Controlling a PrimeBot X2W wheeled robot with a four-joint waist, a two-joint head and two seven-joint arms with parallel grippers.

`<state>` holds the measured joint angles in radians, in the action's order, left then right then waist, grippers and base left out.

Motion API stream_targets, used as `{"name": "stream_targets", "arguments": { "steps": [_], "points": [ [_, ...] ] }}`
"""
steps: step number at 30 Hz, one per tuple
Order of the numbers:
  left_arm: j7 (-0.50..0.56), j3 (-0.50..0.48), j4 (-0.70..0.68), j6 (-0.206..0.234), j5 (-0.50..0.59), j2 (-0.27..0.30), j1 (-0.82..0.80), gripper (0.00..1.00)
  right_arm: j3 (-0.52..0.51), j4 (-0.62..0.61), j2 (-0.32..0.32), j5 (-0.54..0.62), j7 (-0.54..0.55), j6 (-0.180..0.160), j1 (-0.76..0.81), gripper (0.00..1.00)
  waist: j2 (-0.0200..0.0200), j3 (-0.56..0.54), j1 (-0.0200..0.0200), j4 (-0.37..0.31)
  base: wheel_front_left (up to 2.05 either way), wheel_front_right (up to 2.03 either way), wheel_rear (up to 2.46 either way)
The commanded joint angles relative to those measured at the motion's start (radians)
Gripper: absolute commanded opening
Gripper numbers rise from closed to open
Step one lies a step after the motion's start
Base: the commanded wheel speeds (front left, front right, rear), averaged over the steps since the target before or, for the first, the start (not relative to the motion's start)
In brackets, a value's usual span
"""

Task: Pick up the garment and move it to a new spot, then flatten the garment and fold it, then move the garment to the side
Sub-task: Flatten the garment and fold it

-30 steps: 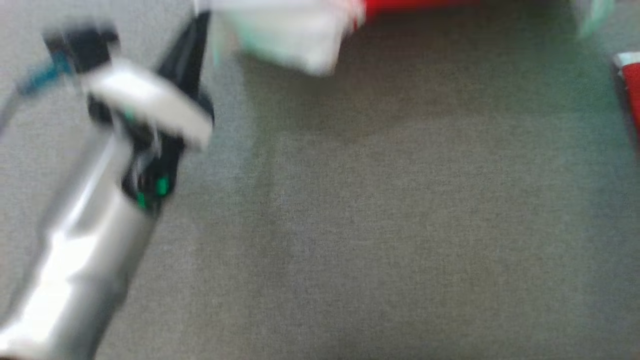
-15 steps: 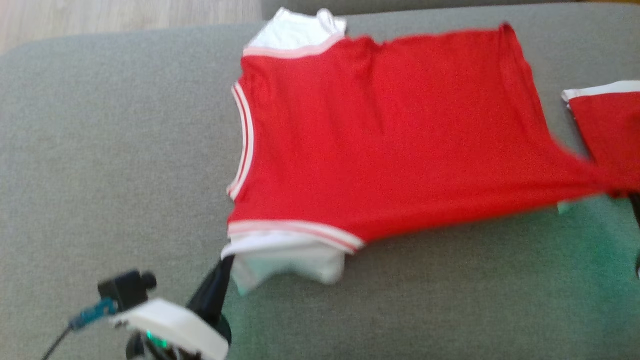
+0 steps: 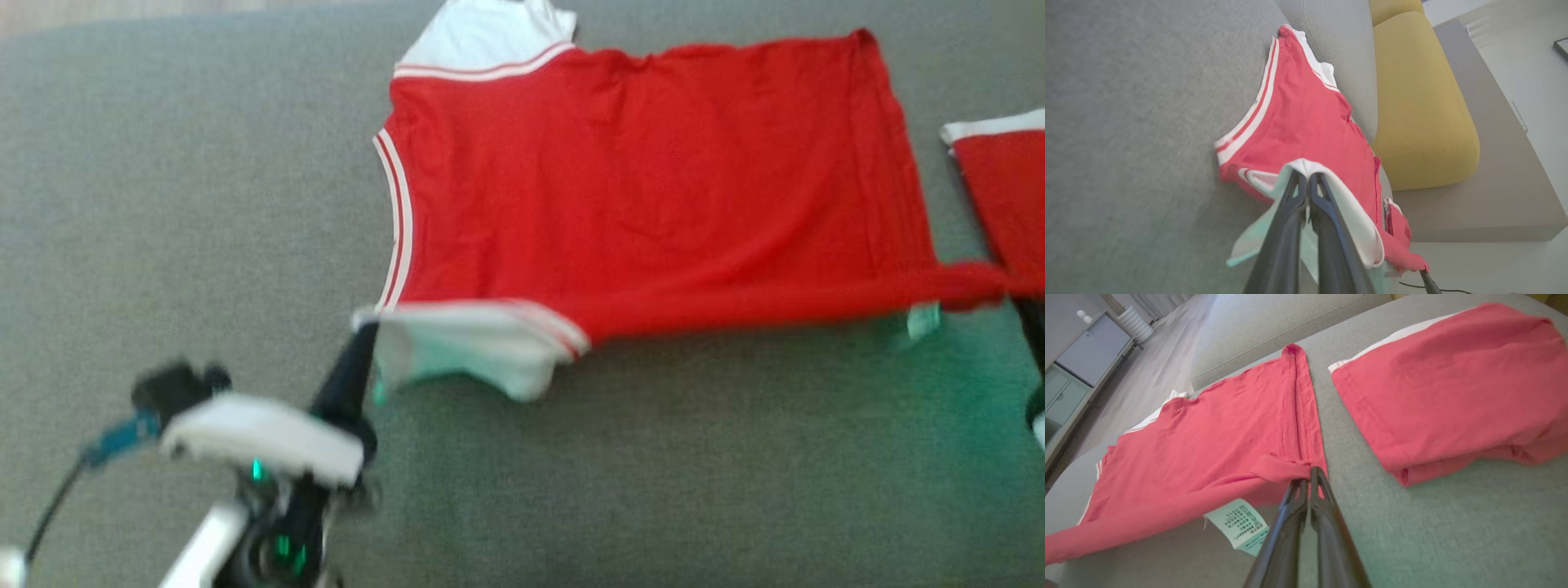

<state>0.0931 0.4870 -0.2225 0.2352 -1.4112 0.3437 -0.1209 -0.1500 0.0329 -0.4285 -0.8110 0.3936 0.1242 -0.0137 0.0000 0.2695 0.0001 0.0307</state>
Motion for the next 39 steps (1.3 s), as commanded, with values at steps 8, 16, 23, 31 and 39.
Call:
{"name": "stream_targets", "arguments": {
  "steps": [8, 16, 23, 31, 39],
  "points": [
    [0.036, -0.064, 0.135, 0.003, -0.025, -0.063, -0.278, 0.0, 0.035, 0.08, -0.019, 0.043, 0.013, 0.007, -0.231, 0.0, 0.0, 0.1, -0.0001, 0.002, 0.0, 0.0, 0.0],
    [0.034, -0.071, 0.257, -0.024, -0.006, -0.083, -0.394, 0.0, 0.101, 0.154, -0.024, 0.04, -0.029, 0.007, -0.353, 0.0, 0.0, 0.136, -0.0001, -0.017, 0.0, 0.0, 0.0],
    [0.013, -0.06, 0.295, -0.029, 0.026, -0.086, -0.414, 1.0, 0.165, 0.218, -0.029, 0.026, -0.098, 0.007, -0.416, 1.0, 0.0, 0.142, -0.0001, -0.017, 0.0, 0.0, 0.0],
    [-0.113, 0.033, 0.268, -0.084, 0.253, -0.003, -0.371, 1.0, 0.166, 0.251, -0.046, 0.034, -0.232, 0.007, -0.401, 1.0, 0.0, 0.12, -0.0001, -0.007, 0.0, 0.0, 0.0],
    [-0.202, 0.15, 0.369, -0.032, 0.427, 0.016, -0.266, 1.0, 0.175, 0.204, -0.035, 0.019, -0.299, 0.007, -0.314, 1.0, 0.0, 0.105, -0.0001, -0.019, 0.0, 0.0, 0.0]
  ]
}}
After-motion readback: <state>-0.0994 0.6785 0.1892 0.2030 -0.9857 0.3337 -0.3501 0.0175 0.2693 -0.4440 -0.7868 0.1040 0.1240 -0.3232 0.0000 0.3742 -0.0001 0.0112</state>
